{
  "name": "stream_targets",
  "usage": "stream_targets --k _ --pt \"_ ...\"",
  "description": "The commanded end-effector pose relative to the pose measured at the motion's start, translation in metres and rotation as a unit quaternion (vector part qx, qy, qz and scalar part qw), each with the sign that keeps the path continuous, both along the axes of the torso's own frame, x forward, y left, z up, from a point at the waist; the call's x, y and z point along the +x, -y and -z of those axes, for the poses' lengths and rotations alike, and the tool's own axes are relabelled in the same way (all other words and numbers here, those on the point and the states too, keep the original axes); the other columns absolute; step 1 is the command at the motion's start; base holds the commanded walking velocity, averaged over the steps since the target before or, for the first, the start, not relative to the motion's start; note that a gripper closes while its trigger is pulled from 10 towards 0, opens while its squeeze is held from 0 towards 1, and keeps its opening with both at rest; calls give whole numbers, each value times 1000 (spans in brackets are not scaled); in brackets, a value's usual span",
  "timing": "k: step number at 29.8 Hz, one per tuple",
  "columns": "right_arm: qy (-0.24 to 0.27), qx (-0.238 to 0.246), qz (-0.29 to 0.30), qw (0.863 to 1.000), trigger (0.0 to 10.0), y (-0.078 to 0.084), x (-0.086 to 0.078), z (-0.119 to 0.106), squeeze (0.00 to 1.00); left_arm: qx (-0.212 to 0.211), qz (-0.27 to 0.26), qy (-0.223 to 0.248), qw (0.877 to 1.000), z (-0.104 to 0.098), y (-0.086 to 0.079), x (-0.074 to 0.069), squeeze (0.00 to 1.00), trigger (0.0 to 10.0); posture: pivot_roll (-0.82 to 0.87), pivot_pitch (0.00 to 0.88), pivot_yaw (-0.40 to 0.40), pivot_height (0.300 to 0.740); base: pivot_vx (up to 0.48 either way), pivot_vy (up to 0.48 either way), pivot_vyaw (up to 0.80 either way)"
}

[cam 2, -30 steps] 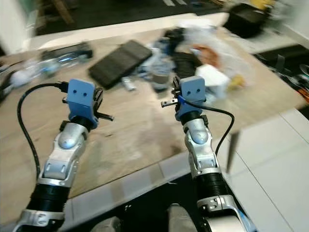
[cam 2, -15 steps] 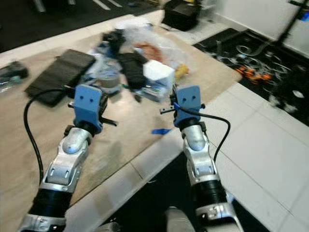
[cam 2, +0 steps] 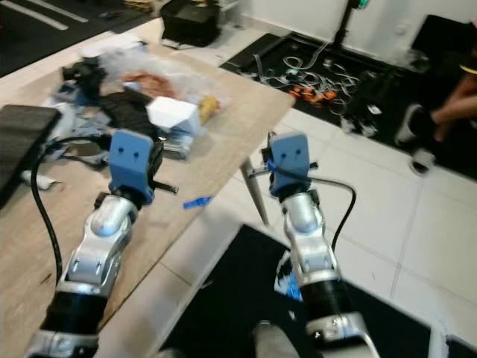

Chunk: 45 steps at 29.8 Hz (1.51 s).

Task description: Picking trash to rubbish bin

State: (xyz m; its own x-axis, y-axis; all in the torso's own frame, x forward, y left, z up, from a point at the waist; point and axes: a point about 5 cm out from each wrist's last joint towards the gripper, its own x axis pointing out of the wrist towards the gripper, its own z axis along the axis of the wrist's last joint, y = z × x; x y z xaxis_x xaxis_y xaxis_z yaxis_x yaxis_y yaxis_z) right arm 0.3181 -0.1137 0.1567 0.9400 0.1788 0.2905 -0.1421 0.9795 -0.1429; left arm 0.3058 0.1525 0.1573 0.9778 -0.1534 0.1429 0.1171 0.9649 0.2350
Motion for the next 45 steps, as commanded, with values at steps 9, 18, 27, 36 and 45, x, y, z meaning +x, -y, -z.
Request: stream_targets --k 9,18,27,36,45 --pt "-25 2 8 1000 10000 2 -2 11 0 -5 0 -4 1000 2 -4 -1 0 10000 21 54 -8 740 0 0 -800" --pt "-37 -2 15 999 10000 5 -4 18 0 -5 -3 -11 1000 5 -3 0 0 10000 17 59 -8 740 0 0 -800" --pt "-39 -12 15 999 10000 4 -5 21 0 -11 -3 -11 1000 6 0 1 0 10000 14 62 -7 740 0 0 -800" --pt "-51 -2 21 998 10000 6 -6 27 0 -23 -7 -18 1000 7 -3 1 0 10000 14 63 -2 740 0 0 -800" --pt "-56 -3 21 998 10000 6 -5 28 0 -21 -23 -16 999 5 -5 6 0 10000 13 65 2 740 0 0 -800"
